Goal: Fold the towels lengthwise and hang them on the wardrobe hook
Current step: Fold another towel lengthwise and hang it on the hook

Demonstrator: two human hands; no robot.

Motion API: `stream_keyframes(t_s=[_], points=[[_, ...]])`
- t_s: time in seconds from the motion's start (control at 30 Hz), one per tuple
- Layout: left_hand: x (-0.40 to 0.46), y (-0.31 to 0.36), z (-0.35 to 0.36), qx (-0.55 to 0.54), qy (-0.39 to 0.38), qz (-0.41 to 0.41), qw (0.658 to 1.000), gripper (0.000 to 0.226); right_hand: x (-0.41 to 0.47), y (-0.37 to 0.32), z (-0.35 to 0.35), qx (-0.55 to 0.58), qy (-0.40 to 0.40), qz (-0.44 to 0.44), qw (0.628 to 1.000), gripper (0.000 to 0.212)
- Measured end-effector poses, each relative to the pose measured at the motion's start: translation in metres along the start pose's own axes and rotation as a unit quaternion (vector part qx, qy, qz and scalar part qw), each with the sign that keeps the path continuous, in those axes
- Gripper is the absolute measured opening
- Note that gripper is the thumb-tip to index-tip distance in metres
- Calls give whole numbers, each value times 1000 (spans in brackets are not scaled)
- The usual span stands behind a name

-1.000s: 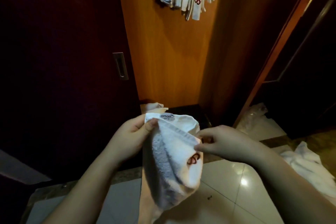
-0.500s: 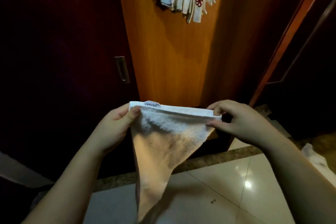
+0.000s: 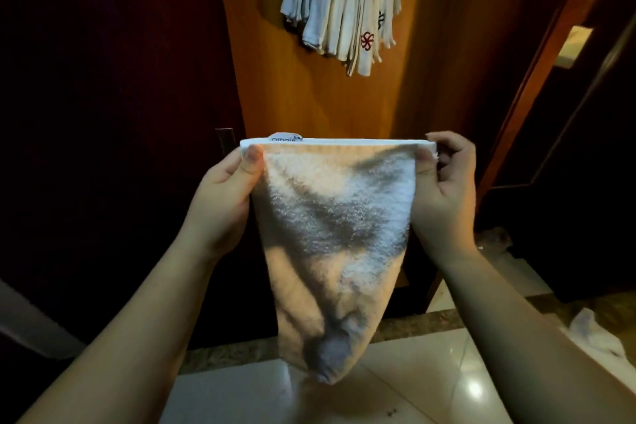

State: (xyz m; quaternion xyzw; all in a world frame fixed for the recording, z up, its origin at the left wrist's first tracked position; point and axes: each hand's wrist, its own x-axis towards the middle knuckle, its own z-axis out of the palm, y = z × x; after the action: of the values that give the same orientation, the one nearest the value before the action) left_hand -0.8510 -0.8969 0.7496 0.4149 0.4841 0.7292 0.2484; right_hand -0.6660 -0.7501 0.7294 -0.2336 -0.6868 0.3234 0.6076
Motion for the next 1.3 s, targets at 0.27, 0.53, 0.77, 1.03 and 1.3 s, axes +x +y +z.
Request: stream_keyframes(t_s=[0.27, 0.53, 0.77, 1.03, 1.3], points=[[-11, 12, 52, -9, 19, -11, 1000, 36, 11, 0, -45, 114, -91, 121, 982, 38], [-26, 25, 69, 19, -25, -24, 999, 35, -9, 14, -65, 133, -190, 272, 934, 34], [-21, 41, 67, 14, -7, -4, 1000, 36, 1, -3, -56, 81, -111, 210, 968, 33], [-11, 53, 79, 5, -17, 11, 1000, 42, 9, -17, -56, 98, -24, 152, 983, 18], [0, 47, 91, -3, -20, 4, 1000, 45, 28, -6, -77, 133, -72, 188, 970, 39]])
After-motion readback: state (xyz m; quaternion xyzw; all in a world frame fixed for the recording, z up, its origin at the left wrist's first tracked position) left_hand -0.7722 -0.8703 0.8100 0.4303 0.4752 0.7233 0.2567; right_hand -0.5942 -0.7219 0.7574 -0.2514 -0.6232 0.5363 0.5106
